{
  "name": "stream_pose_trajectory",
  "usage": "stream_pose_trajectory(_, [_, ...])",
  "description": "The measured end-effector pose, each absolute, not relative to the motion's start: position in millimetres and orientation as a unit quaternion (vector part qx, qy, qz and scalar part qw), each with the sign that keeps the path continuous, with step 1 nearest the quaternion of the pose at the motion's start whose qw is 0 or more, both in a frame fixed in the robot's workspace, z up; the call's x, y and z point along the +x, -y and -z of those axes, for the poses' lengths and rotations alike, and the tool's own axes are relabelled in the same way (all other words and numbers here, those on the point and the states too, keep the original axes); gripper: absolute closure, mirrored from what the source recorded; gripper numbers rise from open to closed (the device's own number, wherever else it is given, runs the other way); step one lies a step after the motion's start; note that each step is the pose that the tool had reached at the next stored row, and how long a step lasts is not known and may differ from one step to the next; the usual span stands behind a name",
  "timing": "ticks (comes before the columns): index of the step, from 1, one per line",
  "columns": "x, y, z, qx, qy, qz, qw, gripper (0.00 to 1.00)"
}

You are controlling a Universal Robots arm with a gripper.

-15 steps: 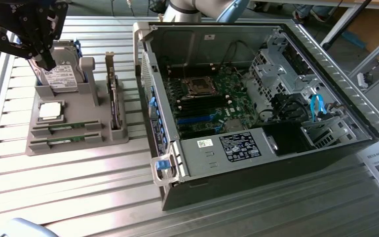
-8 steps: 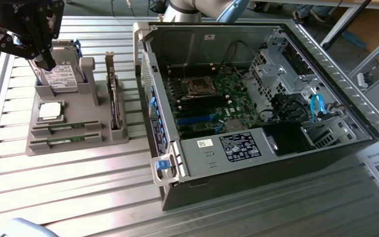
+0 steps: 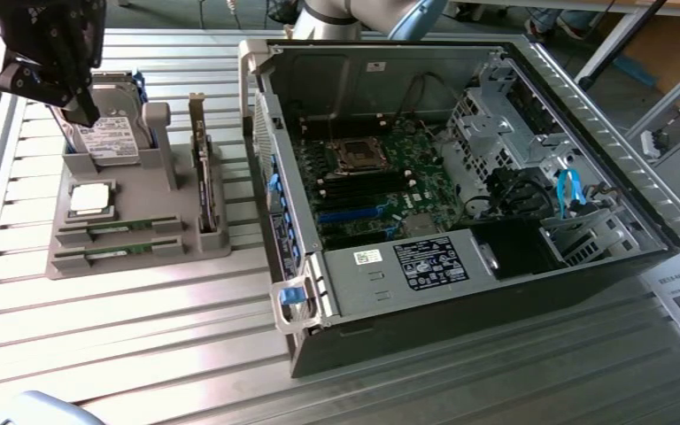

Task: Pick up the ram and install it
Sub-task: 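Pick up the ram and move it above insertion slot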

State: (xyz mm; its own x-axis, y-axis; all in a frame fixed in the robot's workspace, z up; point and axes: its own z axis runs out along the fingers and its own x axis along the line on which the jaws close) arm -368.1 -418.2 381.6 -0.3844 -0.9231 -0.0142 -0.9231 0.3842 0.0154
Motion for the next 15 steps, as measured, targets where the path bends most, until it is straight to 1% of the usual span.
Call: stream_pose_trajectory(15, [-368.1, 418.2, -381.6, -0.644, -0.765, -0.010, 0.000, 0.90])
